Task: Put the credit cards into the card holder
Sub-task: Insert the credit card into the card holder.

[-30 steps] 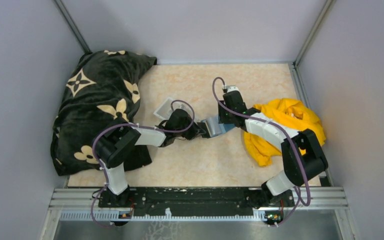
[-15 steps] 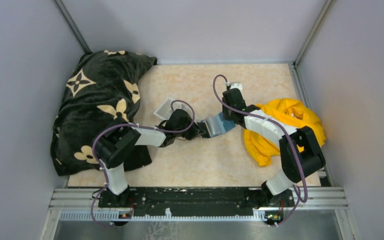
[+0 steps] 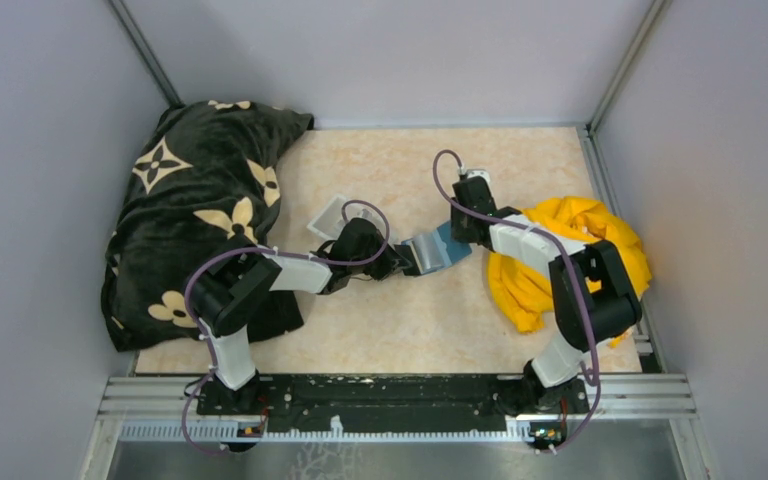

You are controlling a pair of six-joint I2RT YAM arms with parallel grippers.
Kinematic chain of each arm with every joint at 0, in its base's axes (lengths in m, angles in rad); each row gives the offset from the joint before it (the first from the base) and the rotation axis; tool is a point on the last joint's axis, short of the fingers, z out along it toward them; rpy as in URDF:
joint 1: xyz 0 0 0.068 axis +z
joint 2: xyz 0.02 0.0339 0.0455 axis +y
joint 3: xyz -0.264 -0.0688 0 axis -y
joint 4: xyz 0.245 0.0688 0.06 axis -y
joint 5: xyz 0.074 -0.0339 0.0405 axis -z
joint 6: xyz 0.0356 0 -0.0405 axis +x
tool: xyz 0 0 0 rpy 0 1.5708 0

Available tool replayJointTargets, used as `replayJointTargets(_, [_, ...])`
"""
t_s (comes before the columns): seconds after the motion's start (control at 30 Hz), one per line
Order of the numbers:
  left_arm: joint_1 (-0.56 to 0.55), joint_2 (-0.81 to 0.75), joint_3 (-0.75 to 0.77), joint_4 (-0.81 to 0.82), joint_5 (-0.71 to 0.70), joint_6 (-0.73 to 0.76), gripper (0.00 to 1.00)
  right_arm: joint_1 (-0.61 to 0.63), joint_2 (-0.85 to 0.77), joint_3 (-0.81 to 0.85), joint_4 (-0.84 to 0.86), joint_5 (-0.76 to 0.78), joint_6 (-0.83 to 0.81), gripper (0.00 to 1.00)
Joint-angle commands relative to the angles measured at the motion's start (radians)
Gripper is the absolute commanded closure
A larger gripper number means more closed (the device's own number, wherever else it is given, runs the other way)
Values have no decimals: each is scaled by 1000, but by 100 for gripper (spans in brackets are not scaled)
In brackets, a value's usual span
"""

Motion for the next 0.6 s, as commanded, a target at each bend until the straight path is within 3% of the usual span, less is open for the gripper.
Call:
replayJointTargets(0.0, [-4,-5,-20,-46,-17,35,100,-12,21,25,47,-58,11,62])
replayJointTargets(0.57, [8,-33,-34,-76,-35,54,100,-29,66,18,53,-104,16,69])
